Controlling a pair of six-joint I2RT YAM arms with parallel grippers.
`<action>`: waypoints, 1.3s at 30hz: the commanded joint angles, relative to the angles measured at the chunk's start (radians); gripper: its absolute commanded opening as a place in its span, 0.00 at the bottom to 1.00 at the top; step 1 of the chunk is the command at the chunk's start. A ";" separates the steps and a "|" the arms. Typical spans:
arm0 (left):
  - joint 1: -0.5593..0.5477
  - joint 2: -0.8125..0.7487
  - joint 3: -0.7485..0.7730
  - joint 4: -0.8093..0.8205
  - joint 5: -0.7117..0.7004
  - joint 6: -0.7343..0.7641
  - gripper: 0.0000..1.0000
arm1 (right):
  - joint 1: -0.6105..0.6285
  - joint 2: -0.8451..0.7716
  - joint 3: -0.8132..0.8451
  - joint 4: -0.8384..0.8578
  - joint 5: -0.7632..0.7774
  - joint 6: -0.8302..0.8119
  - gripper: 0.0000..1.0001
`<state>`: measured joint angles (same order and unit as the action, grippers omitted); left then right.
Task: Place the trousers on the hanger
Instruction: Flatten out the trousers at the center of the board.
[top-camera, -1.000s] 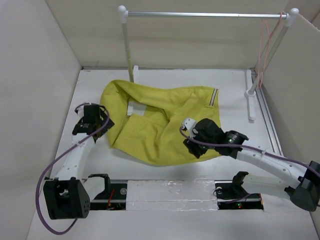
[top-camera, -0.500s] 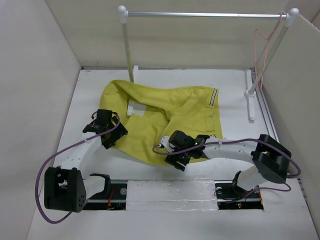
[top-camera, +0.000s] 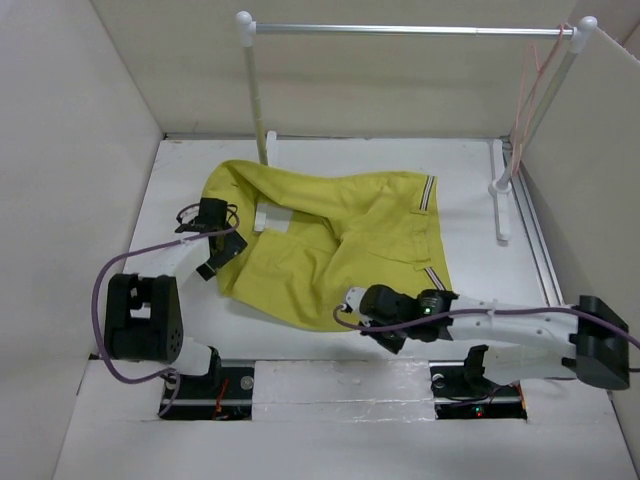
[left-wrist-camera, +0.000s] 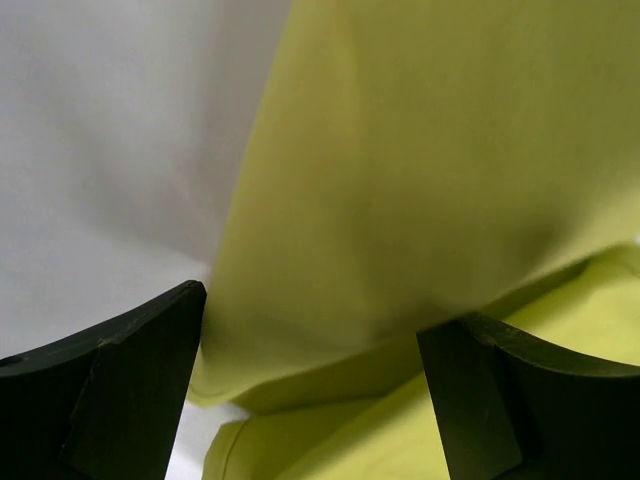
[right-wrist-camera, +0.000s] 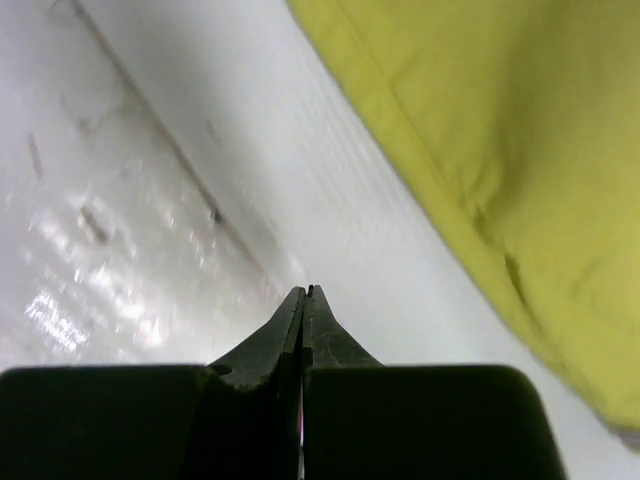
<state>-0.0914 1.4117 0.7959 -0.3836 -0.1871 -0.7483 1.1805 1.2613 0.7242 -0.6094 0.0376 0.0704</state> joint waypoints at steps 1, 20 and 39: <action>0.002 0.052 0.097 0.032 -0.095 -0.010 0.80 | 0.022 -0.168 0.024 -0.231 0.094 0.150 0.00; 0.022 0.118 0.077 0.020 -0.153 -0.028 0.57 | 0.039 0.530 0.764 0.287 -0.100 -0.276 0.76; 0.044 -0.005 0.340 -0.066 -0.203 0.044 0.00 | 0.048 0.715 0.723 0.634 0.240 -0.238 0.00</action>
<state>-0.0643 1.4570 1.0489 -0.4297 -0.3550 -0.7425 1.2190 2.1075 1.4899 -0.0654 0.1799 -0.1844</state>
